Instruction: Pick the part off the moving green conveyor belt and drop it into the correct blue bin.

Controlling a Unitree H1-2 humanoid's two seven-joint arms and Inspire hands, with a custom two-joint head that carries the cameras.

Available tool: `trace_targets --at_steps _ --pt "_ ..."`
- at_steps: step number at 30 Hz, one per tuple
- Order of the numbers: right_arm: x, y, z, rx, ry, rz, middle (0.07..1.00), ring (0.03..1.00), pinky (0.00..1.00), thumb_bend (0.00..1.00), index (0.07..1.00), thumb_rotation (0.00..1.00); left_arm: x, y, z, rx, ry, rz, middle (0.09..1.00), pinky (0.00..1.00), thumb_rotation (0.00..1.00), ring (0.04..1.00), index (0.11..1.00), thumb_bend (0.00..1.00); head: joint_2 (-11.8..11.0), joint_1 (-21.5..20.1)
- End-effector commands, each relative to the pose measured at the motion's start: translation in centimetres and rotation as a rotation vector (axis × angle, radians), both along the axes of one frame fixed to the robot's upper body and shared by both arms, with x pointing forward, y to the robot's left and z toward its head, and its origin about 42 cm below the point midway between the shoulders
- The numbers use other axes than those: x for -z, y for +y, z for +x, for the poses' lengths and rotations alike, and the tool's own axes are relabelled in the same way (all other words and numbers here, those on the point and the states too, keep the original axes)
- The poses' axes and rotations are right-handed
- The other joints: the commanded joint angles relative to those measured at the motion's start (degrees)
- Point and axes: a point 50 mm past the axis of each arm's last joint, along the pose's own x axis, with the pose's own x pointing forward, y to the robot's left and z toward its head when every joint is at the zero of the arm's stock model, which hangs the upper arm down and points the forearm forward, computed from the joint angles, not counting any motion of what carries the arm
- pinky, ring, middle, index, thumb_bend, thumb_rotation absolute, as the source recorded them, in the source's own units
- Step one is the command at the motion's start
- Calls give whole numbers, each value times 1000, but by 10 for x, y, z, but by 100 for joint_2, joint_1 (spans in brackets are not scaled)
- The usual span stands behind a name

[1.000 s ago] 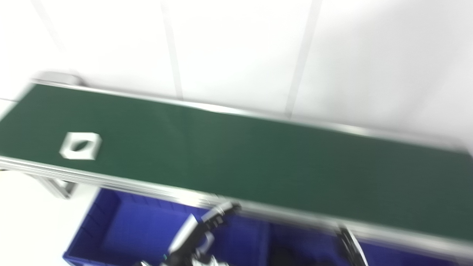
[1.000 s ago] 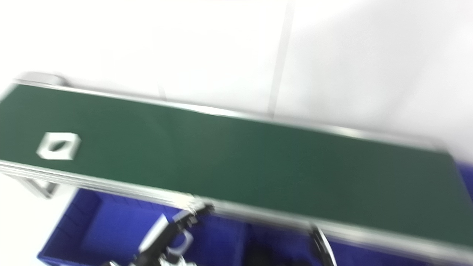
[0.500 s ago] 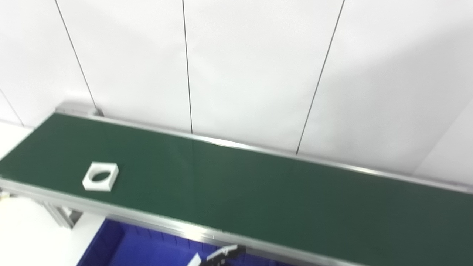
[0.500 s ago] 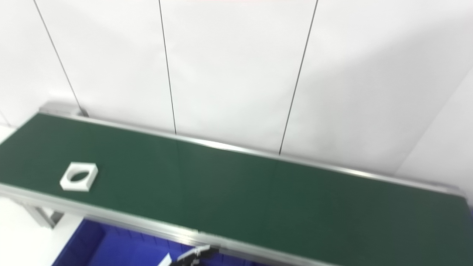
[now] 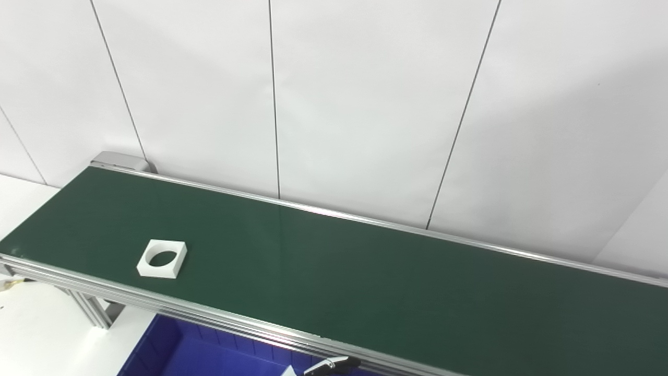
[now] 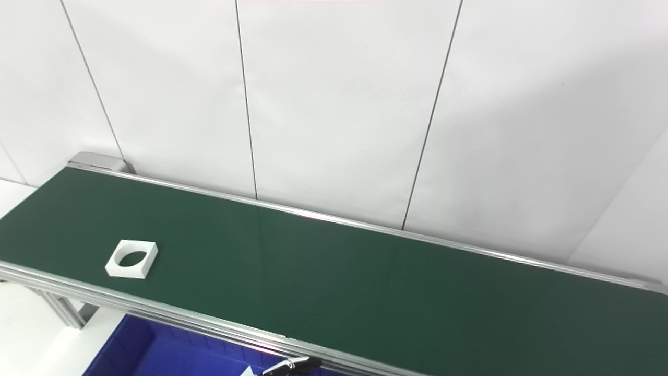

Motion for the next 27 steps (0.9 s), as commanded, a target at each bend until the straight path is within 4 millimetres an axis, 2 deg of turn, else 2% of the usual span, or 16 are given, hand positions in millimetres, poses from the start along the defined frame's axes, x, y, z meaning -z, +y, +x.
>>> trace_targets --at_steps 1,9,11,15,17,21,24,27 --pt "-9 -1 3 -8 -83 4 867 834 865 510 930 366 -9 -1 7 -3 -66 -29 867 731 271 834 818 972 2 11" --pt "-9 -4 5 4 -98 -17 865 811 805 489 921 364 -11 -3 9 -1 -75 -45 865 727 260 828 817 969 25 103" --pt "-10 -5 4 7 -95 1 865 826 835 499 929 378 -13 -4 9 0 -76 -60 864 728 251 827 815 968 44 120" --pt "-10 -7 6 9 -97 -7 854 820 825 503 926 405 -16 -7 10 -7 -83 -85 863 727 250 826 814 971 54 120" --pt "-10 -8 7 8 -96 -3 854 817 832 492 926 387 -19 -7 11 -16 -88 -102 862 725 248 825 811 978 50 125" --pt "-9 -9 7 6 -95 -8 858 819 827 489 928 388 -31 -4 15 -26 -127 -127 859 735 242 828 808 981 60 184" --pt "-9 -10 8 8 -97 -10 855 811 815 485 923 403 -45 1 18 -40 -184 -129 852 729 280 821 804 987 65 214" --pt "-8 -10 10 16 -99 -8 855 813 821 463 924 365 -60 10 22 -43 -230 -145 849 735 278 819 806 994 72 228"
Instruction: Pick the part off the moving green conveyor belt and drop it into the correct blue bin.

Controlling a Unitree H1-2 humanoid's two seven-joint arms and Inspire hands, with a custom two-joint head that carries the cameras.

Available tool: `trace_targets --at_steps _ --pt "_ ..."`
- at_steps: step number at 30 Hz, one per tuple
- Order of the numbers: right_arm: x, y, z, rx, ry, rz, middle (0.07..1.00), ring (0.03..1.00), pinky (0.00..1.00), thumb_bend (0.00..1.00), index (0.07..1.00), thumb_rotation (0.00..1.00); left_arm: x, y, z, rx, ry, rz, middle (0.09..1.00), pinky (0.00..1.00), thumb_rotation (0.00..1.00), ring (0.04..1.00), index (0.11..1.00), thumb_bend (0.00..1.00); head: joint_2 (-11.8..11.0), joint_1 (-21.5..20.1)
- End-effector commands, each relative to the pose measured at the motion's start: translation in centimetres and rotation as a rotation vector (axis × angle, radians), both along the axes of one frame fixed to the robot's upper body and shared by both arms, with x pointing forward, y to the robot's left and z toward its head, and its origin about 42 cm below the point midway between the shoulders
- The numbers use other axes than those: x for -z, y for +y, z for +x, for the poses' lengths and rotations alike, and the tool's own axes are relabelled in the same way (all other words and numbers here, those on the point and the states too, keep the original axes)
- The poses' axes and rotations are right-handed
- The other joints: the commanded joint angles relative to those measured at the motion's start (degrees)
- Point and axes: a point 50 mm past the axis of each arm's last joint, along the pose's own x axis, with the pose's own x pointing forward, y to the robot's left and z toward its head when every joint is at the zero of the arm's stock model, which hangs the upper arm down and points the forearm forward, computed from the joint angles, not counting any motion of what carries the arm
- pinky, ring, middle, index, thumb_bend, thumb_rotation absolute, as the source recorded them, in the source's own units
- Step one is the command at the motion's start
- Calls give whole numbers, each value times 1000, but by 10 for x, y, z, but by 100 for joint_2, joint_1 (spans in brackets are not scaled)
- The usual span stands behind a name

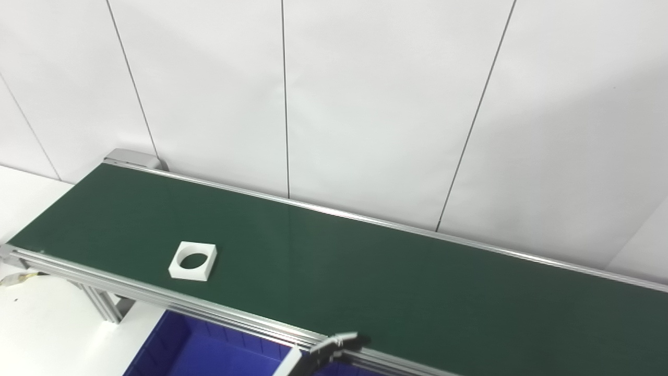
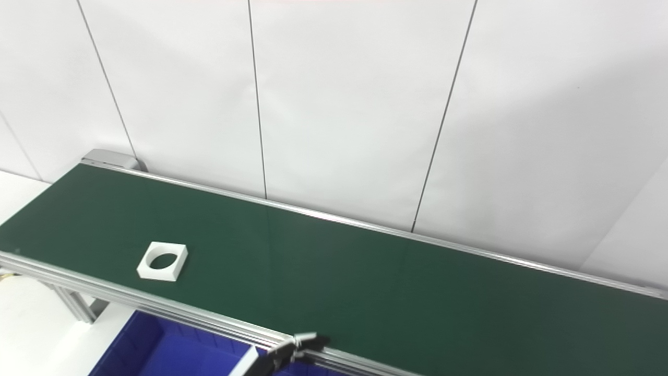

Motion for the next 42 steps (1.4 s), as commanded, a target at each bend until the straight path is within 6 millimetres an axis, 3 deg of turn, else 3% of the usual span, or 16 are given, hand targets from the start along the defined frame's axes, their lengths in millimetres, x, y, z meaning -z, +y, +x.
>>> trace_targets --at_steps 1,9,11,17,21,33,42 --pt "-8 -2 2 9 -79 9 845 803 800 481 917 403 -23 10 8 8 -97 -40 866 783 268 852 816 991 2 -1" --pt "-8 0 3 25 -83 7 835 799 806 553 911 485 -67 51 27 -8 -234 24 902 836 276 898 841 1000 122 -366" --pt "-8 0 3 28 -84 7 825 787 803 546 896 471 -78 58 31 -12 -253 48 927 857 299 929 860 987 160 -443" --pt "-8 1 5 15 -87 5 809 763 745 615 864 548 -99 64 41 -22 -285 103 944 868 292 946 910 927 271 -647" --pt "-9 3 5 16 -91 7 789 745 714 686 846 580 -104 66 48 -23 -299 153 953 898 279 956 913 887 332 -799" --pt "-9 7 8 16 -103 -12 779 734 688 798 836 643 -108 85 85 -41 -314 319 941 831 326 910 917 851 412 -965" --pt "-11 10 9 12 -112 -14 784 735 693 784 839 618 -113 113 130 -58 -296 482 943 850 322 925 922 849 460 -960"
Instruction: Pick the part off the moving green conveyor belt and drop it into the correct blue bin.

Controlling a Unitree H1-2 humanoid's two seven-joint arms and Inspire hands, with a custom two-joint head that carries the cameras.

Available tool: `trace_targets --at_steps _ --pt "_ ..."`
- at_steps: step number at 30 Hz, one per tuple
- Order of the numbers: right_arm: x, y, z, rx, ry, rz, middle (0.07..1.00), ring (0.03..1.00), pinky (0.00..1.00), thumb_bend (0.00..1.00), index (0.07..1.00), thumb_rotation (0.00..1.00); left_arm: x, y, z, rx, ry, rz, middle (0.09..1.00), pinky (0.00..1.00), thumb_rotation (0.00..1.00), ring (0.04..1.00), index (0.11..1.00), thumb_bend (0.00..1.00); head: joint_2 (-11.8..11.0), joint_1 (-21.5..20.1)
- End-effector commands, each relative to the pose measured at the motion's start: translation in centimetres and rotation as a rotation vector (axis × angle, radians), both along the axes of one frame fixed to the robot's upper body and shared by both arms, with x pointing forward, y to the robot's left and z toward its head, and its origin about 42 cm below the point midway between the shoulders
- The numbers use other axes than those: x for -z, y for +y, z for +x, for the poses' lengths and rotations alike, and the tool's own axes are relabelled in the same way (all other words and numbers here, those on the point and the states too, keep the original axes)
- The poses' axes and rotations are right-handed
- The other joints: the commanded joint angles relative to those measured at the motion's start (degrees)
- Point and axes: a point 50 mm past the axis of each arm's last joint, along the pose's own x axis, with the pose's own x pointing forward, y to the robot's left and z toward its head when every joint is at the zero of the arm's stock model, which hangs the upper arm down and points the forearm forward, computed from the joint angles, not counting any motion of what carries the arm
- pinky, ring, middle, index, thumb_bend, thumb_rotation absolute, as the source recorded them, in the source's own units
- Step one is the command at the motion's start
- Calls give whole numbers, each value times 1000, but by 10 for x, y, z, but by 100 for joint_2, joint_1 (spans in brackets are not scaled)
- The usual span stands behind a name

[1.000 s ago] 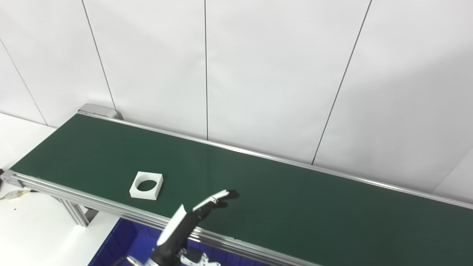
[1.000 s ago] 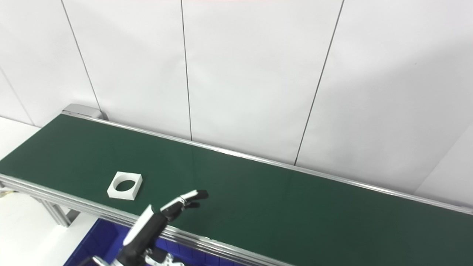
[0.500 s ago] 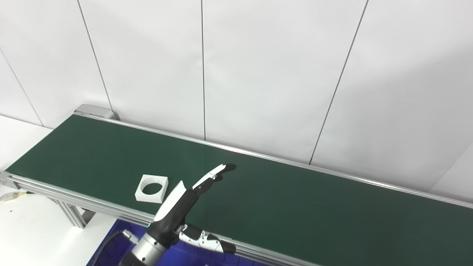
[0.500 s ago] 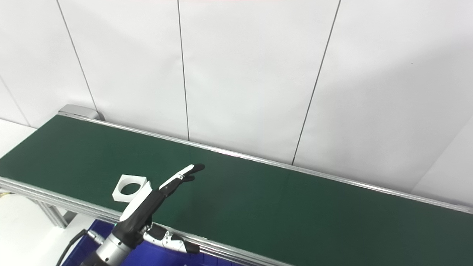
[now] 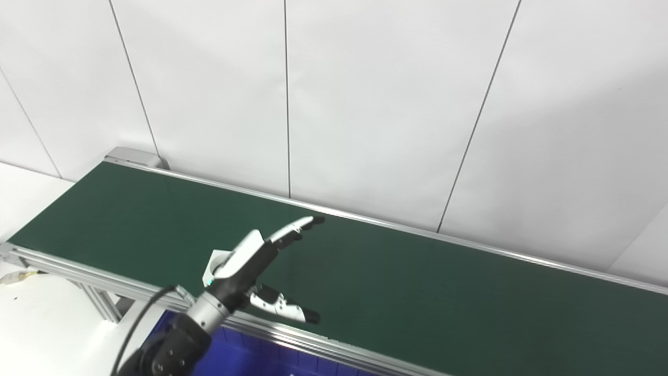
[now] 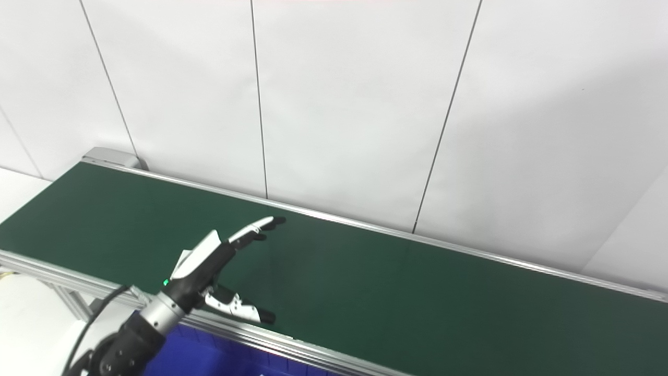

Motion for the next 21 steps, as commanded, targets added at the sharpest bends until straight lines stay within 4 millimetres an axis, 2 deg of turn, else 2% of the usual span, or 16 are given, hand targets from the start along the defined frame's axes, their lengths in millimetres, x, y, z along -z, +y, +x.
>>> trace_targets --at_steps 1,10,15,21 --pt "-12 1 4 -12 -89 17 785 735 692 783 839 618 -17 10 17 -7 -54 57 943 850 324 925 922 850 33 30" --pt "-11 -1 6 -7 -90 9 782 732 689 788 837 637 -9 37 52 -102 5 279 935 748 334 870 913 890 18 92" --pt "-11 -3 6 -6 -90 4 780 734 693 791 839 653 -4 45 63 -127 45 348 941 778 320 885 917 901 27 123" --pt "-11 -2 6 -3 -90 14 782 737 697 764 841 617 4 51 72 -144 79 420 937 816 314 903 909 910 39 122"
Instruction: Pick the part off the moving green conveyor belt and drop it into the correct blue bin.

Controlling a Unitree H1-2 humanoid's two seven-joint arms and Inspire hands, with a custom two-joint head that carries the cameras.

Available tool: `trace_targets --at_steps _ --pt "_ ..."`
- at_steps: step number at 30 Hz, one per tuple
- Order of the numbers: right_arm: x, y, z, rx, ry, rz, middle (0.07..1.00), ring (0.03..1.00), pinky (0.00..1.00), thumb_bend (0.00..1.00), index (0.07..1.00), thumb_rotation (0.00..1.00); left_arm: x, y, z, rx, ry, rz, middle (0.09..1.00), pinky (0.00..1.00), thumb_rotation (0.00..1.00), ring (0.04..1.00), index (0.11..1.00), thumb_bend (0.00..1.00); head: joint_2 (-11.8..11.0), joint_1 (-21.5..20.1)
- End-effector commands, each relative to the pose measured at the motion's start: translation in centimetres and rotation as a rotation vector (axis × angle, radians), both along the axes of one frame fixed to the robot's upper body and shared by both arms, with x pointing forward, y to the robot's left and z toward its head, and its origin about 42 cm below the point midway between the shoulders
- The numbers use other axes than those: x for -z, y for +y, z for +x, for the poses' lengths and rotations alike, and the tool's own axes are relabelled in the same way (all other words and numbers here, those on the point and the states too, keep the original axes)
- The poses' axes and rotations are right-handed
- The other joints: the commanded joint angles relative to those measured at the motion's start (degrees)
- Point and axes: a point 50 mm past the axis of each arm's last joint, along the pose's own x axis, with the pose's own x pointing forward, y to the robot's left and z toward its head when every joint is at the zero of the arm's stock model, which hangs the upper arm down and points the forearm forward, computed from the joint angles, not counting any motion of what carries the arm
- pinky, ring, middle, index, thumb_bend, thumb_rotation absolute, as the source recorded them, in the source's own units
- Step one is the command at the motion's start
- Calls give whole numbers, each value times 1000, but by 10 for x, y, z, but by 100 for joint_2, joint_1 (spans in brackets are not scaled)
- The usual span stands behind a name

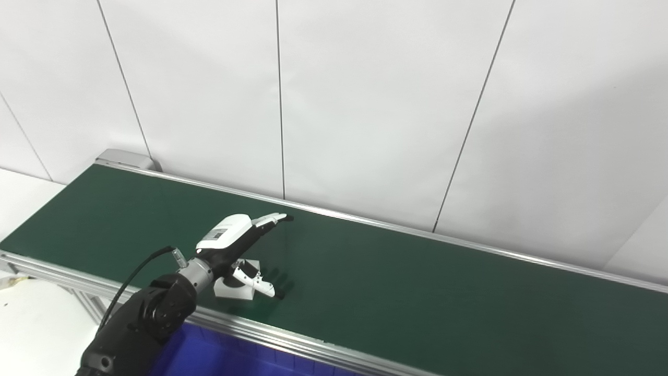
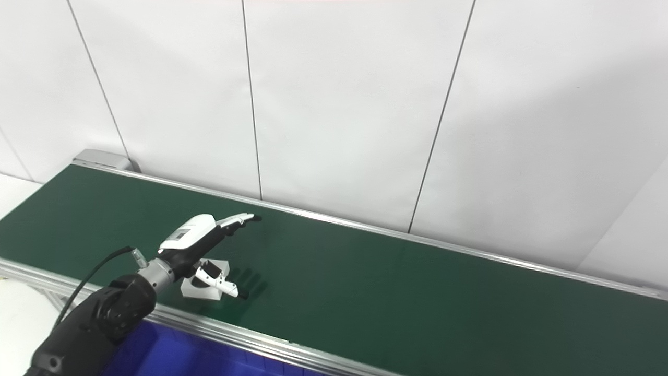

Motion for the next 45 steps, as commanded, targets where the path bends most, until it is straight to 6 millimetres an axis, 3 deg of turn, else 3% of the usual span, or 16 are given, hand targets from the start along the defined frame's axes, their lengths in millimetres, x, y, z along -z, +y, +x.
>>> trace_targets --at_steps 1,18,24,27,28,29,30,31,33,40,45 --pt "-10 0 2 -3 -80 23 781 738 700 765 841 616 -23 10 14 -14 -74 46 936 819 313 904 909 910 15 6" --pt "-10 1 3 -12 -79 29 781 736 702 767 838 622 -6 7 5 6 0 240 969 977 337 965 909 934 76 1" --pt "-11 2 4 -14 -84 26 782 740 707 764 841 633 -3 5 -1 12 19 266 969 977 279 967 905 927 75 -14" --pt "-11 3 4 -15 -85 34 782 739 706 757 842 635 0 3 -2 15 -5 256 914 879 164 891 873 864 90 -36" --pt "-12 3 4 -16 -85 36 779 738 706 750 840 632 1 0 -3 10 -25 229 864 780 67 827 838 795 95 -35" --pt "-12 3 3 -17 -84 39 781 740 710 746 842 634 1 -2 -3 3 -38 198 805 701 34 762 792 745 99 -42" --pt "-12 3 3 -16 -82 44 783 744 715 739 844 636 2 -4 -4 0 -52 166 744 622 17 693 749 693 99 -42" --pt "-12 3 3 -16 -81 46 787 751 724 740 845 641 3 -7 -4 -3 -59 143 610 496 7 526 673 576 105 -48" --pt "-12 4 3 -13 -82 47 793 753 721 727 845 639 3 -12 -4 -16 -47 134 492 353 1 394 579 504 109 -49" --pt "-12 3 2 -17 -83 44 792 754 722 722 851 652 3 -20 -2 -30 -16 132 443 243 0 351 531 493 125 -33" --pt "-12 5 2 -8 -88 45 789 755 727 705 849 648 6 -17 -2 -44 -1 101 457 300 0 367 533 496 144 -45"
